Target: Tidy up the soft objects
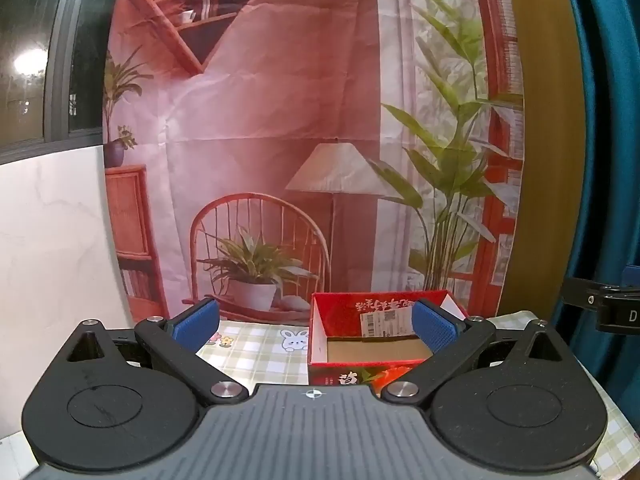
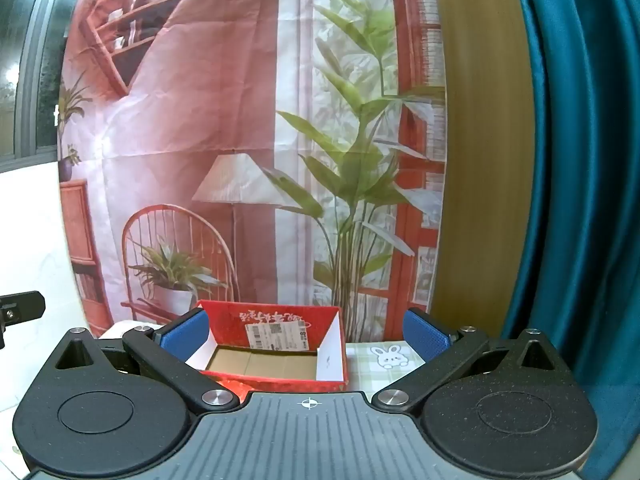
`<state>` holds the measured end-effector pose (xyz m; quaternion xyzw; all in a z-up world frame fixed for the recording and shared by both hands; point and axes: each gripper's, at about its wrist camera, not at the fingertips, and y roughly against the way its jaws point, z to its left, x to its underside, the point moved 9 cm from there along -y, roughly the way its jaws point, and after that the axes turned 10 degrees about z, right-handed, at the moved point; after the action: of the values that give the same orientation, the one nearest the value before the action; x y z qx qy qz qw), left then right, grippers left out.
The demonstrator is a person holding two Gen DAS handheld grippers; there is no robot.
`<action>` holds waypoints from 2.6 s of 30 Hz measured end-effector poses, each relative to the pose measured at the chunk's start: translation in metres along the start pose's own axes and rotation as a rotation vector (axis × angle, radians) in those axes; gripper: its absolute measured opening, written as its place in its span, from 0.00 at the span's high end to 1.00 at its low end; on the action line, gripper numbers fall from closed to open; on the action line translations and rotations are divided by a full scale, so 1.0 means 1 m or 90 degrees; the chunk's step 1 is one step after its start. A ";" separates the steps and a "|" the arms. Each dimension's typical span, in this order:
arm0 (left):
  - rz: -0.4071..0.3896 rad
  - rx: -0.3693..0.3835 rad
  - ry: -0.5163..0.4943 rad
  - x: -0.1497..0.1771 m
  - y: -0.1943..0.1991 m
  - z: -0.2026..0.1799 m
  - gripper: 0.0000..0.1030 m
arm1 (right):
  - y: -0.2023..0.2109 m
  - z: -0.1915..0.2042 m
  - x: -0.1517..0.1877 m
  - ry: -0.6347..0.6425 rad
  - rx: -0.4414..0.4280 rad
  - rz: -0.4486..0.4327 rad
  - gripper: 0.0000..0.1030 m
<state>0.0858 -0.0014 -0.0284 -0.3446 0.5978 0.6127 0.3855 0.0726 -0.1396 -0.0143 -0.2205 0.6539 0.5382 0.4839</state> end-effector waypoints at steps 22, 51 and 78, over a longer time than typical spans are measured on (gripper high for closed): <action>-0.002 -0.004 -0.001 -0.001 0.000 0.002 0.00 | 0.000 -0.002 0.002 -0.002 -0.003 0.005 0.00; -0.003 0.000 0.002 -0.003 0.002 0.002 0.00 | 0.000 -0.002 0.000 -0.003 -0.003 0.004 0.00; 0.000 0.007 0.006 -0.001 0.001 0.002 0.00 | 0.000 -0.003 0.002 -0.005 -0.002 0.005 0.00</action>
<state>0.0852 0.0008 -0.0274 -0.3452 0.6032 0.6078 0.3842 0.0705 -0.1421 -0.0158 -0.2168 0.6519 0.5422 0.4838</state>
